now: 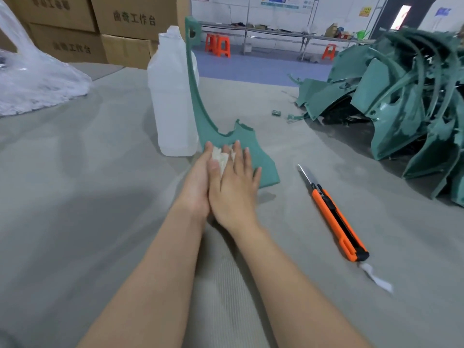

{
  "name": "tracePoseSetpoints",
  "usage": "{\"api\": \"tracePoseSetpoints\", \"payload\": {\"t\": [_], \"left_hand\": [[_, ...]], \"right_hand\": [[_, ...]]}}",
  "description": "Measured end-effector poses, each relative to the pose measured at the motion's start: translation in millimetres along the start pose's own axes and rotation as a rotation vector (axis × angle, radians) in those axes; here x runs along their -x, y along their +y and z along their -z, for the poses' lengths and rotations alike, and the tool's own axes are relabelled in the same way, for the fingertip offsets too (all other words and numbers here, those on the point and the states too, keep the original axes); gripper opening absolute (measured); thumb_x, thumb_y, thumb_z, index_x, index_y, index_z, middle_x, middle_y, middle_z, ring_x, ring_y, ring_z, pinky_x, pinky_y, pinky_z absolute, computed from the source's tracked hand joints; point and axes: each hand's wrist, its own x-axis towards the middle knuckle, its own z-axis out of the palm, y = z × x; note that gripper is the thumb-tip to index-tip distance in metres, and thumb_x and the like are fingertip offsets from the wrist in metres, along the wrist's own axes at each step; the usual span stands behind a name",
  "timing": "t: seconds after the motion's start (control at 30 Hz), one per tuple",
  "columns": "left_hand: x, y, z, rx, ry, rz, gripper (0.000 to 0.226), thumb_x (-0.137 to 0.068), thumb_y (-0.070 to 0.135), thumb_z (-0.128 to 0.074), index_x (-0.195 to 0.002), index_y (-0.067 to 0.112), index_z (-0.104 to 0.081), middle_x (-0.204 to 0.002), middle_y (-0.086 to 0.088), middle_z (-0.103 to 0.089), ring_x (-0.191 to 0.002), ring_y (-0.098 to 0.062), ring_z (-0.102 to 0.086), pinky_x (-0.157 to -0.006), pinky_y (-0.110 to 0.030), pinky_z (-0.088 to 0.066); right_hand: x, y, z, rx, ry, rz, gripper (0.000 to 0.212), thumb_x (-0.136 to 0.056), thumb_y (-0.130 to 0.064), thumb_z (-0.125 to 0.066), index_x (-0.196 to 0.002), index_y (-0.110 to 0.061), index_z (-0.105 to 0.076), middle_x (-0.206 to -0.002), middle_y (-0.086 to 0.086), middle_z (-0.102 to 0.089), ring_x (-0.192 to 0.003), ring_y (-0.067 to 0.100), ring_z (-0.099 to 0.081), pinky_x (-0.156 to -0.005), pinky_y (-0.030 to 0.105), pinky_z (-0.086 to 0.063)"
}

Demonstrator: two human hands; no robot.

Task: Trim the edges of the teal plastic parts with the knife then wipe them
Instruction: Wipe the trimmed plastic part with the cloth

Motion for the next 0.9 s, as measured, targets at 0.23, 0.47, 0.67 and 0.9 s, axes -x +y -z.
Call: {"api": "tracePoseSetpoints", "payload": {"t": [0.23, 0.47, 0.67, 0.9], "left_hand": [[2, -4, -19, -0.241, 0.075, -0.129, 0.042, -0.102, 0.036, -0.038, -0.13, 0.008, -0.053, -0.122, -0.011, -0.066, -0.109, -0.025, -0.065, -0.095, -0.042, -0.051], [-3, 13, -8, -0.042, 0.096, -0.104, 0.058, -0.099, 0.049, -0.034, -0.139, 0.008, -0.045, -0.13, -0.013, -0.06, -0.116, -0.025, -0.06, -0.102, -0.04, -0.046], [3, 8, -22, -0.113, 0.055, -0.226, 0.048, -0.103, 0.039, -0.031, -0.134, 0.008, -0.05, -0.126, -0.013, -0.063, -0.112, -0.027, -0.063, -0.098, -0.048, -0.048], [3, 22, -9, 0.095, 0.03, -0.15, 0.062, -0.1, 0.052, -0.027, -0.137, 0.007, -0.048, -0.133, -0.012, -0.057, -0.117, -0.027, -0.059, -0.089, -0.042, -0.054]], "right_hand": [[-25, 47, 33, -0.002, 0.16, -0.434, 0.057, -0.105, -0.038, -0.023, -0.154, -0.011, -0.013, -0.163, 0.005, -0.008, -0.15, 0.022, -0.003, -0.118, 0.047, -0.005], [-1, 3, 5, 0.112, 0.036, 0.107, 0.056, -0.103, -0.04, -0.023, -0.155, -0.02, -0.012, -0.163, -0.004, -0.001, -0.149, 0.014, 0.005, -0.116, 0.05, 0.007], [-21, 40, 30, -0.089, 0.167, -0.337, 0.053, -0.105, -0.035, -0.026, -0.154, -0.018, -0.017, -0.163, -0.003, -0.008, -0.149, 0.015, -0.002, -0.119, 0.051, -0.003], [-1, 5, 11, 0.043, 0.079, 0.243, 0.053, -0.101, -0.042, -0.023, -0.151, -0.026, -0.027, -0.162, -0.01, -0.013, -0.148, 0.01, -0.002, -0.115, 0.049, 0.006]]}}
